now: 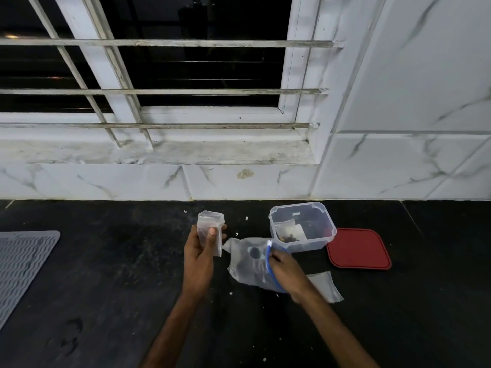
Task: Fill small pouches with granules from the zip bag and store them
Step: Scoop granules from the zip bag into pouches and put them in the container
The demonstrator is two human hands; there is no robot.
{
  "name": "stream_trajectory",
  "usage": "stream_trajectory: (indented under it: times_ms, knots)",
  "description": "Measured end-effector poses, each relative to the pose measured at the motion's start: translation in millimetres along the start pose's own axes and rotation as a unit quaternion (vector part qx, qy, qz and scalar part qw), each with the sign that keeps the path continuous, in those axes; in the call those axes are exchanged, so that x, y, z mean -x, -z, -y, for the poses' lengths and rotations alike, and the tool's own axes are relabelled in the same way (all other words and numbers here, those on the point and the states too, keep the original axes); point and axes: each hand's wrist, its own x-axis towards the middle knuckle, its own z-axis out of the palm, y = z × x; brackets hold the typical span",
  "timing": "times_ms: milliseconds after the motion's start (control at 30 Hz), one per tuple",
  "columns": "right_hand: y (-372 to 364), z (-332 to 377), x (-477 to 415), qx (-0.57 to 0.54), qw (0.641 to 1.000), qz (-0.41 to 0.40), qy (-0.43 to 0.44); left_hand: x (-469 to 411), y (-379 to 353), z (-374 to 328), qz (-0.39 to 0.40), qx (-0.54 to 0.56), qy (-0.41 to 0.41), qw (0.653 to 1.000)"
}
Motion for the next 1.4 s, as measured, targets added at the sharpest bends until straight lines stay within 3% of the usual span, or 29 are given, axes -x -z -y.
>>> stream_trajectory:
  times_ms: [167, 400, 500, 700, 833, 1033, 1167, 1400]
  knots:
    - [-17.4, 61.3, -36.7, 0.035, 0.990, -0.007, 0.136, -9.5, 9.0, -9.0, -0.010, 0.011, -0.013, 1.000]
    - [-51.5, 60.0, -62.4, 0.194, 0.966, -0.010, 0.171, -10.6, 25.1, -9.8, -0.029, -0.004, -0.014, 0.999]
    - [-60.0, 34.3, -58.8, 0.172, 0.976, 0.031, 0.127, -9.1, 27.4, -3.4, -0.025, -0.014, -0.005, 1.000]
    - [-38.9, 10.3, -28.3, 0.161, 0.987, -0.023, 0.010, -5.2, 17.9, 0.0, -0.005, -0.008, 0.002, 1.000]
    - [-18.2, -17.4, -21.2, 0.144, 0.988, -0.011, -0.048, -2.2, 6.6, 5.2, 0.009, -0.015, 0.002, 1.000]
    - [15.4, -45.2, 3.8, 0.034, 0.995, 0.017, -0.097, 5.8, -6.7, 10.6, 0.034, -0.025, 0.011, 0.999]
    - [41.3, -35.8, 24.5, -0.008, 0.998, -0.001, -0.066, 8.9, -9.0, 12.0, 0.049, -0.031, 0.011, 0.998]
    - [66.7, 42.8, 66.8, -0.126, 0.988, 0.003, 0.092, 10.7, -13.9, 18.6, 0.059, -0.073, -0.005, 0.996]
